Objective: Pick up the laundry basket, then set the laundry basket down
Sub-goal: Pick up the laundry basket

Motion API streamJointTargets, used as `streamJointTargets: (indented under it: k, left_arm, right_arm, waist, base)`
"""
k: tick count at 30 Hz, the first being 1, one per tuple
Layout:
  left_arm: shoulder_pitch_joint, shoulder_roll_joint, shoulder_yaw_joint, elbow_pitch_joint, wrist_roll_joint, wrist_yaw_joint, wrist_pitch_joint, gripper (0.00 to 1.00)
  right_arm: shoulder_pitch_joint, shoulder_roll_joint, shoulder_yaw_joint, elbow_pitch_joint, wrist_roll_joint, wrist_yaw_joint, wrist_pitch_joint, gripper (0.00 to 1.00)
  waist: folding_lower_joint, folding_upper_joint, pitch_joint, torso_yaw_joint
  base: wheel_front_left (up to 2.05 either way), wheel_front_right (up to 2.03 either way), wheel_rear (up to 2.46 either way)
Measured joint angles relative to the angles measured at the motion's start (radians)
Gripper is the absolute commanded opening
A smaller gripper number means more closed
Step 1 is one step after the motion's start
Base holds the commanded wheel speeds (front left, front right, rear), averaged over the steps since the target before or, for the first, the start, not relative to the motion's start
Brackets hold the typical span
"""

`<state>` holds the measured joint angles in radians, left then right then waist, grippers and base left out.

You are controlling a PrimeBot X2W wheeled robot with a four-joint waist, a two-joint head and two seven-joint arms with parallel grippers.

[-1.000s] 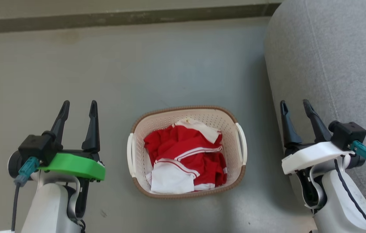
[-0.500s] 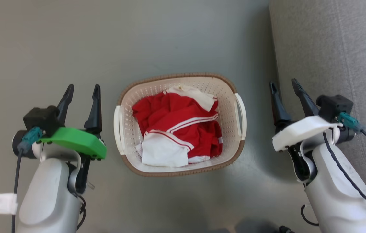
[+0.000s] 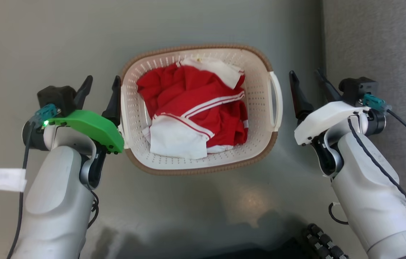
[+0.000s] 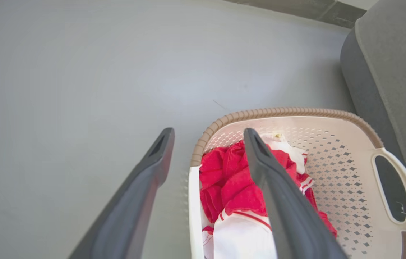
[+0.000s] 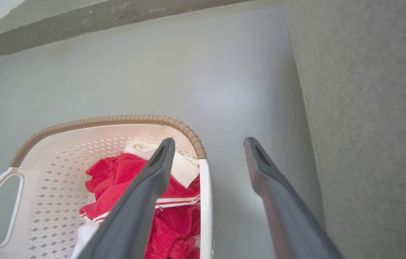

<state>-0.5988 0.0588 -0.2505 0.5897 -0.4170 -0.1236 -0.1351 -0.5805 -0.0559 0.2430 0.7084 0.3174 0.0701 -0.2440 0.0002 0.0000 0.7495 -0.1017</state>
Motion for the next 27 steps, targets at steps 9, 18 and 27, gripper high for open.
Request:
streamJointTargets:
  k: [9,18,27]
  left_arm:
    - [-0.064,-0.002,-0.051,0.112,-0.038,-0.001,0.04,1.0]
    - [-0.131,-0.003,-0.123,0.182,-0.073,-0.001,0.099,1.0]
    - [-0.172,-0.004,-0.156,0.239,-0.118,-0.001,0.114,1.0]
  right_arm:
    - [-0.076,-0.001,0.09,0.117,0.077,0.009,0.018,1.0]
    - [-0.163,-0.002,0.162,0.186,0.142,0.009,0.035,1.0]
    - [-0.21,-0.004,0.212,0.235,0.187,0.009,0.034,1.0]
  waist:
    - [0.0,0.0,0.1,0.009]
    - [-0.0001,0.0,0.174,0.019]
    - [-0.0001,0.0,0.211,0.034]
  base:
    - [0.0,0.0,0.0]
    - [0.0,0.0,0.0]
    - [0.0,0.0,0.0]
